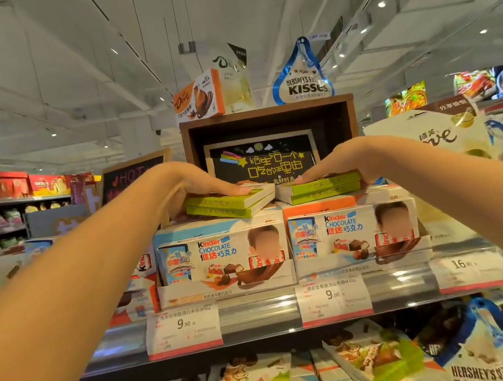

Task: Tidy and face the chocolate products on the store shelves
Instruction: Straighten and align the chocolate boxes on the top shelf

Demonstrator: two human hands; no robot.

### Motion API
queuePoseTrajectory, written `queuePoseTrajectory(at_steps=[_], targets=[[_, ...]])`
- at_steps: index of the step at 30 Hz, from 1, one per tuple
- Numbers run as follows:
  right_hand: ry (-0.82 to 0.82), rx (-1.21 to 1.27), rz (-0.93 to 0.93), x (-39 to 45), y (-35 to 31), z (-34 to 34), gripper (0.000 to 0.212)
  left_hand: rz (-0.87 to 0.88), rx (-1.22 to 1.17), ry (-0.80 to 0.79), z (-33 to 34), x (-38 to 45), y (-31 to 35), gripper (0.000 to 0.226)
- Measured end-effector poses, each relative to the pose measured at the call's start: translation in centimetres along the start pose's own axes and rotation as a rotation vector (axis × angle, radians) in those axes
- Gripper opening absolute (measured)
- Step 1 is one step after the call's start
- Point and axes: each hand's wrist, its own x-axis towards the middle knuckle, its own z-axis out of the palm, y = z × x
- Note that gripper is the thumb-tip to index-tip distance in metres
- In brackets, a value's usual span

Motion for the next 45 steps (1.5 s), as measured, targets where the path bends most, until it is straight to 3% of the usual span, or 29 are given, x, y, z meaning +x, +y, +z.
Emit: queuePoseTrajectory(at_steps=[7, 9, 13, 20, 29, 33, 39, 45], targets=[[0.002, 0.219, -0.004, 0.0, 0.4, -0.3, 0.041, 0.171, -0.365, -0.019, -0.4, -0.5, -1.5, 0.054], [-0.006, 0.315, 0.002, -0.2, 0.4, -0.5, 0.032, 0.224, -0.517, -0.014, -0.7, -0.7, -2.2, 0.038], [0.070, 0.483, -0.003, -0.9, 0.0, -0.2, 0.020, 0.336, -0.797, 0.082, -1.7, -1.5, -4.0, 0.014], [0.066, 0.683, -0.202, -3.0, -3.7, 2.4, 0.008, 0.426, -0.931, 0.239, -5.9, -3.4, -9.4, 0.010], [-0.037, 0.773, -0.320, -5.2, -11.9, 8.9, 0.003, 0.400, -0.858, 0.338, -10.6, -5.0, -16.7, 0.021], [-0.016, 0.847, -0.332, -6.4, -15.3, 11.7, 0.004, 0.441, -0.863, 0.358, -13.2, -6.2, -19.7, 0.003], [0.030, 0.874, -0.363, -9.0, -19.3, 16.1, 0.005, 0.577, -0.515, 0.494, -17.4, -6.8, -25.0, 0.009], [0.077, 0.931, -0.447, -11.1, -22.0, 20.5, 0.014, 0.787, -0.250, 0.376, -19.6, -7.4, -31.4, 0.036]])
